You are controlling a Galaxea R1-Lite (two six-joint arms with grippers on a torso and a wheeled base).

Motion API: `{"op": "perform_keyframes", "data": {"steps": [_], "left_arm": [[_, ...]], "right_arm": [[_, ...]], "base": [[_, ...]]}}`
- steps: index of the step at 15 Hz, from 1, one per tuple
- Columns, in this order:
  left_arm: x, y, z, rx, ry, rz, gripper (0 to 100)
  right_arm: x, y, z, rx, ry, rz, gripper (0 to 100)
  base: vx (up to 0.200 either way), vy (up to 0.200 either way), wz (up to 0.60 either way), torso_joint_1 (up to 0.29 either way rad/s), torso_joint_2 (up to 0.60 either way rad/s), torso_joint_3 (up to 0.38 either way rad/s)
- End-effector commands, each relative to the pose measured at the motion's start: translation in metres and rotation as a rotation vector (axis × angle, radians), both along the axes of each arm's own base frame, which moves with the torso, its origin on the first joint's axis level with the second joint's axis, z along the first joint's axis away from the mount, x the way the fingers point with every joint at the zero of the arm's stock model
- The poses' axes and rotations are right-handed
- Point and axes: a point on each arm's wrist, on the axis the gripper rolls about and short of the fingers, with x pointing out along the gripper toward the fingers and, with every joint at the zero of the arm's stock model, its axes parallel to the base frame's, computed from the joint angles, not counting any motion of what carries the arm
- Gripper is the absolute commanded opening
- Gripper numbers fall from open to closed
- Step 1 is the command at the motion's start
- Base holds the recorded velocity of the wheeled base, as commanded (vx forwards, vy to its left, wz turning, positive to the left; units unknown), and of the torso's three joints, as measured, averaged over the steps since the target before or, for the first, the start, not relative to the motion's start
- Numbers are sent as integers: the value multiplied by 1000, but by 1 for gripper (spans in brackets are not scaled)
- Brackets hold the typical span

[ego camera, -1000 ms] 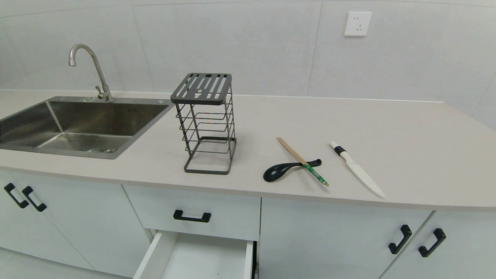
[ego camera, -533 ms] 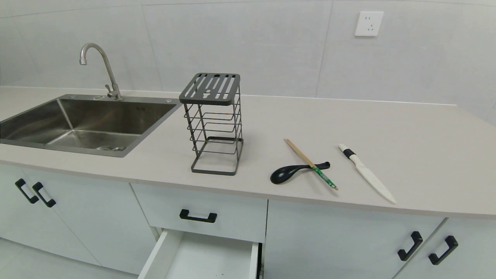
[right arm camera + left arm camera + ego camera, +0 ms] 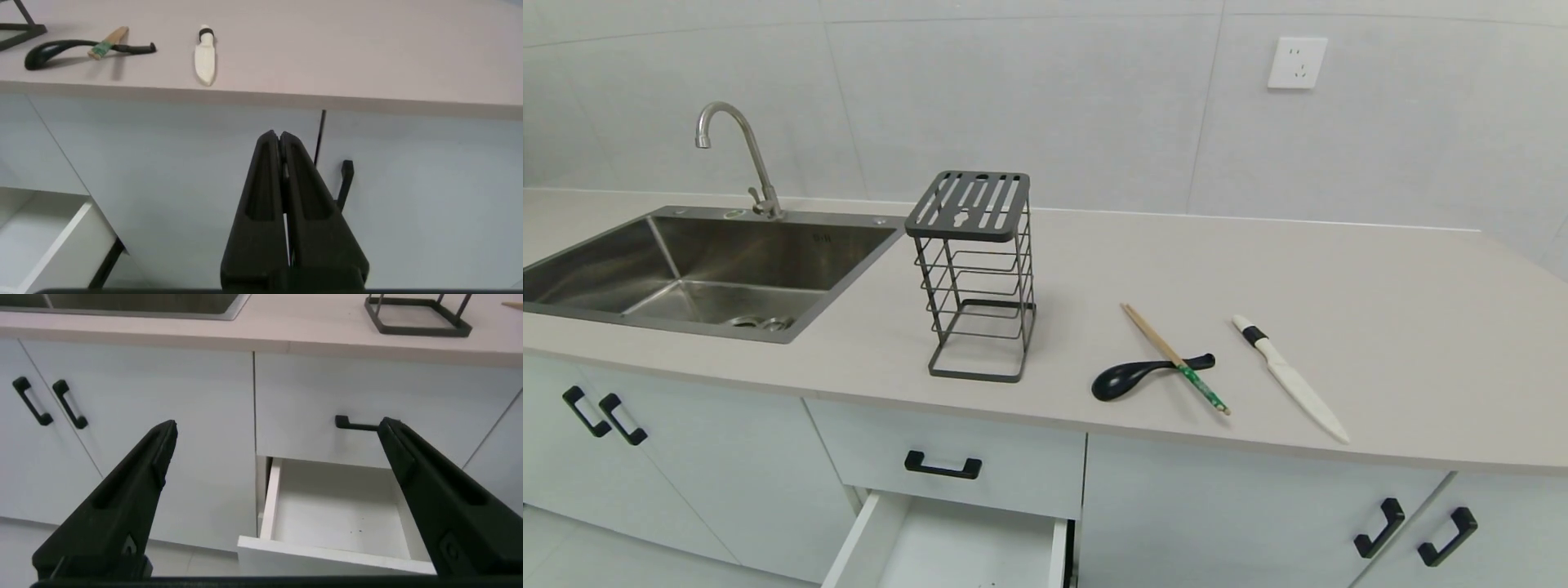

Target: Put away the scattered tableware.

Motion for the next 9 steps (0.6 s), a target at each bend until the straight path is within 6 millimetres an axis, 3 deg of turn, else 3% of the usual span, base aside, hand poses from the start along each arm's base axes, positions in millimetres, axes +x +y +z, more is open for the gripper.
{"op": "perform_keyframes", "data": {"steps": [1,5,7,9], "left_arm": [[0,0,0,0,1,1,100],[0,0,0,0,1,-1,100],[0,0,0,0,1,1,100],[0,0,0,0,1,1,100]], "right_arm": [[0,0,0,1,1,0,0],[0,0,0,1,1,-1,0],[0,0,0,0,-1,0,0],[0,0,0,1,1,-1,0]], "base": [[0,0,0,246,-466,-217],[0,0,0,249,-475,-231],[0,0,0,85,-161,-83],[0,0,600,32,-53,-27]]}}
